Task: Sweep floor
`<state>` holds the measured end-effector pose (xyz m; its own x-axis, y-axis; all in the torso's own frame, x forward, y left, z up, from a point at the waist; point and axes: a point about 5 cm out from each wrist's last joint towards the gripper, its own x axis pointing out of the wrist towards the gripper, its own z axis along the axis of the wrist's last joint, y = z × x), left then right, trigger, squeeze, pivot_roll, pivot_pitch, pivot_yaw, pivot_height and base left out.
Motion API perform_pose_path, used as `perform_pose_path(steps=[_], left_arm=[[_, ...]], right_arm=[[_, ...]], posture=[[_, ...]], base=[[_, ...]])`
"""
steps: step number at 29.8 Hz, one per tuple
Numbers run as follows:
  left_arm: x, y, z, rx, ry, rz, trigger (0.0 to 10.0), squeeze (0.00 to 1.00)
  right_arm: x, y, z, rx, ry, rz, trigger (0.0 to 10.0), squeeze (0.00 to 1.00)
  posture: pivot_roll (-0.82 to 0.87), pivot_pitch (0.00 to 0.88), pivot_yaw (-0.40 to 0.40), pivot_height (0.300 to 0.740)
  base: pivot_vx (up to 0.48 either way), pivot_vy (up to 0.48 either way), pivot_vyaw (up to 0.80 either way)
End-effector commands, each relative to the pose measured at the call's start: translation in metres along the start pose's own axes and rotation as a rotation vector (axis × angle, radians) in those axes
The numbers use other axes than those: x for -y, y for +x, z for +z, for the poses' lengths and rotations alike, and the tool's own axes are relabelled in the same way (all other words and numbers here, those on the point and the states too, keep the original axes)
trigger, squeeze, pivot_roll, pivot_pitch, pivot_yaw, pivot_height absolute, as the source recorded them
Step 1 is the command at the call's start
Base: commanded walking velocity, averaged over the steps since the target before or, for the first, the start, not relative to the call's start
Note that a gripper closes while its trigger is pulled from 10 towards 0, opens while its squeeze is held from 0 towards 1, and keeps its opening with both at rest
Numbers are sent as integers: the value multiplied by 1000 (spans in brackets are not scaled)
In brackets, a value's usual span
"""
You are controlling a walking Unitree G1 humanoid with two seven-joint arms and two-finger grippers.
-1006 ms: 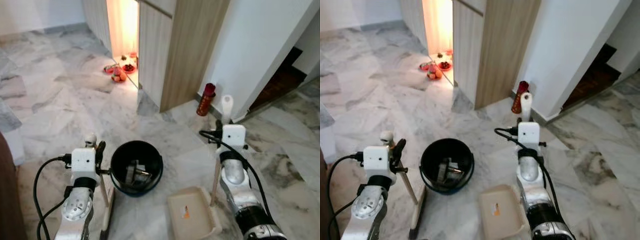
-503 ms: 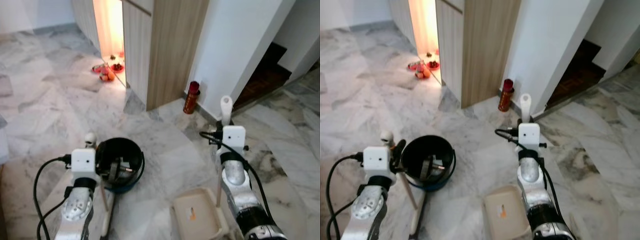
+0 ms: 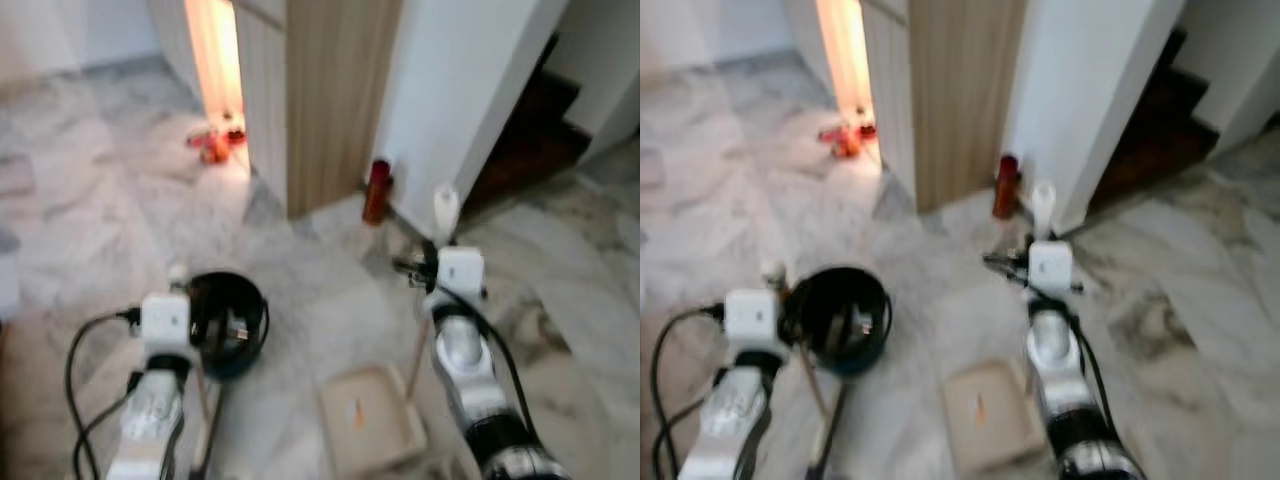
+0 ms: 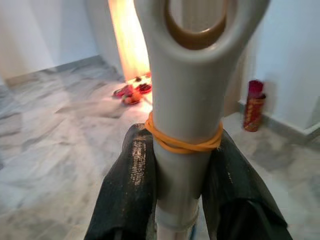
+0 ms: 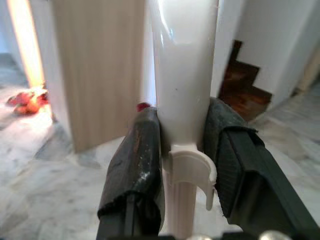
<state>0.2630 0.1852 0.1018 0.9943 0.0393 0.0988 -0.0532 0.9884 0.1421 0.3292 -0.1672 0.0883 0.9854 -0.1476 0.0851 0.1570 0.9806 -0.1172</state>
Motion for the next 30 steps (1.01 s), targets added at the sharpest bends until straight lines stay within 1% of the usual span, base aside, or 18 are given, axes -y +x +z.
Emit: perform_pose_path(steps=[1,9,12,15,19,24,30], left_arm=[[-1,2,4,21,10,-8,10000,0],[-7,3,4,17,27,-17,10000,0],[-9,3,4,16,33,-22,10000,0],[-9,5,4,17,35,-29,10000,0],[-4,8,5,20,31,-41,10000,0],[-1,7,4,21,24,-45,10000,0],[-3,2,1,9,21,-23,10000,0]], right_arm=[[-8,3,8,33,29,23,10000,0],[-15,0,1,-10,103,8,10000,0],[-17,-1,0,-15,110,12,10000,0],[-21,-2,0,-17,122,27,10000,0],[-24,-2,2,-11,128,46,10000,0],[-21,-1,2,-5,123,48,10000,0],[-18,0,2,-6,122,42,10000,0]], posture=[[133,17,-54,740],[144,0,-22,740],[138,0,-17,740],[132,0,-13,740],[122,0,-13,740],[123,0,-24,740],[129,0,-39,740]], base=[[0,-266,0],[0,-270,0],[0,-269,0],[0,-271,0],[0,-271,0],[0,-269,0],[0,-269,0]])
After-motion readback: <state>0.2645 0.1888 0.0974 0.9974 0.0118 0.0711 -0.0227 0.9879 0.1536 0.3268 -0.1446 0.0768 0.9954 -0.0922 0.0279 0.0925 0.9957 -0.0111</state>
